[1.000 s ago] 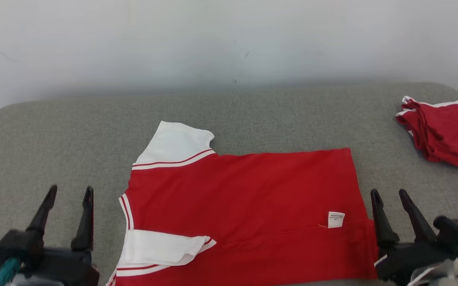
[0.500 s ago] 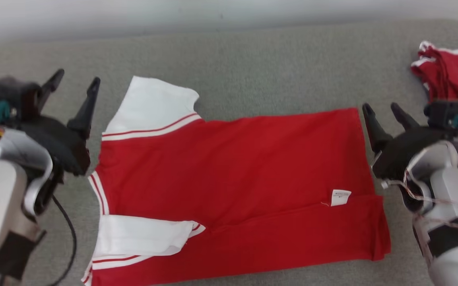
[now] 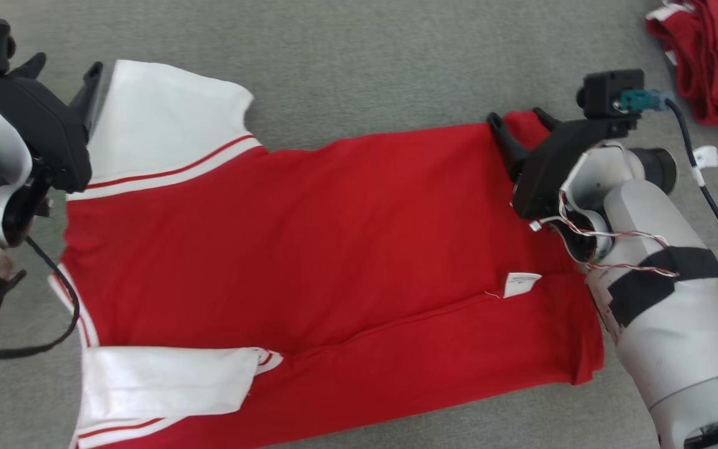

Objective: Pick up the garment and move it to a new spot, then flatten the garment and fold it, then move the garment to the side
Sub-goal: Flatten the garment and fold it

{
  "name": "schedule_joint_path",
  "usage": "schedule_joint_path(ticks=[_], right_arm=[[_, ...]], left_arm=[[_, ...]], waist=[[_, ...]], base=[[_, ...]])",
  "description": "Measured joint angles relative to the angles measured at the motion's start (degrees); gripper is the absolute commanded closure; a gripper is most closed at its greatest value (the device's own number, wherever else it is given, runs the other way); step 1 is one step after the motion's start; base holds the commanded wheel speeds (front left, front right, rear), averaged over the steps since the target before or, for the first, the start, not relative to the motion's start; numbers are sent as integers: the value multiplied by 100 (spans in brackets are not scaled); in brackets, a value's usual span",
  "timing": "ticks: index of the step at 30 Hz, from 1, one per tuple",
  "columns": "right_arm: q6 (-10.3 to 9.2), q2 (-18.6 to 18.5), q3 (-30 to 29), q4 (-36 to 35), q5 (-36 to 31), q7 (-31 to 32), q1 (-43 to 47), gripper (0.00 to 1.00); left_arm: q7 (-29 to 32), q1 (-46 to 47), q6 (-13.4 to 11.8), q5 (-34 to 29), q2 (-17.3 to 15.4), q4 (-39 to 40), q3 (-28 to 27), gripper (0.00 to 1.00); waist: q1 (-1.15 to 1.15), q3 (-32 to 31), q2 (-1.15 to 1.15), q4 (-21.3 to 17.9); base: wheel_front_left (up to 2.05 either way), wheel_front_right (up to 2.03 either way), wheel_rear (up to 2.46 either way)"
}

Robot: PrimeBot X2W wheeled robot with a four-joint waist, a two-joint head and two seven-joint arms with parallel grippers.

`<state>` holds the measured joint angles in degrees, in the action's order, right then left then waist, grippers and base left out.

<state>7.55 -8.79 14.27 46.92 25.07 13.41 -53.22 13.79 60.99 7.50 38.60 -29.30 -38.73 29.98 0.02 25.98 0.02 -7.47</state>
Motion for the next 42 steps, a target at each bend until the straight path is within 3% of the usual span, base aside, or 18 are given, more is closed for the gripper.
schedule_joint_path(ticks=[12,13,14,15,16,20,31,38,42], right_arm=[[2,151,624,324,322,-191,-526,0],[2,146,660,353,348,-192,-550,17],[2,142,692,372,385,-203,-564,69],[2,133,723,398,414,-214,-575,100],[2,114,758,425,438,-205,-595,100],[1,45,826,544,568,-297,-639,100],[1,-188,910,776,882,-1419,-475,100],[1,-475,1148,557,1150,-2109,229,100],[1,-660,1202,495,1357,-2323,589,100]], left_arm=[[-94,425,0,390,-2,-910,578,0],[-57,449,-2,455,2,-936,628,6],[-33,478,-1,521,4,-969,657,60],[-10,491,-1,620,8,-985,691,86],[-2,497,-1,673,10,-982,753,100],[-132,567,1,755,12,-926,988,100],[-1589,506,1,1074,75,-526,1193,100],[-2437,-430,-7,1290,51,324,1206,100],[-2687,-1141,-233,1361,-9,1034,1140,100]], waist=[[-2,348,-1,-506],[-2,359,-1,-521],[-2,367,-1,-531],[-2,370,-1,-533],[-2,368,-1,-529],[-2,322,-1,-478],[-2,-118,-1,-161],[-2,-445,-2,114],[-2,-609,-2,285]], base=[[0,0,0],[0,0,0],[0,0,0],[0,0,0],[0,0,0],[0,0,0],[0,0,0],[0,0,0],[0,0,0]])
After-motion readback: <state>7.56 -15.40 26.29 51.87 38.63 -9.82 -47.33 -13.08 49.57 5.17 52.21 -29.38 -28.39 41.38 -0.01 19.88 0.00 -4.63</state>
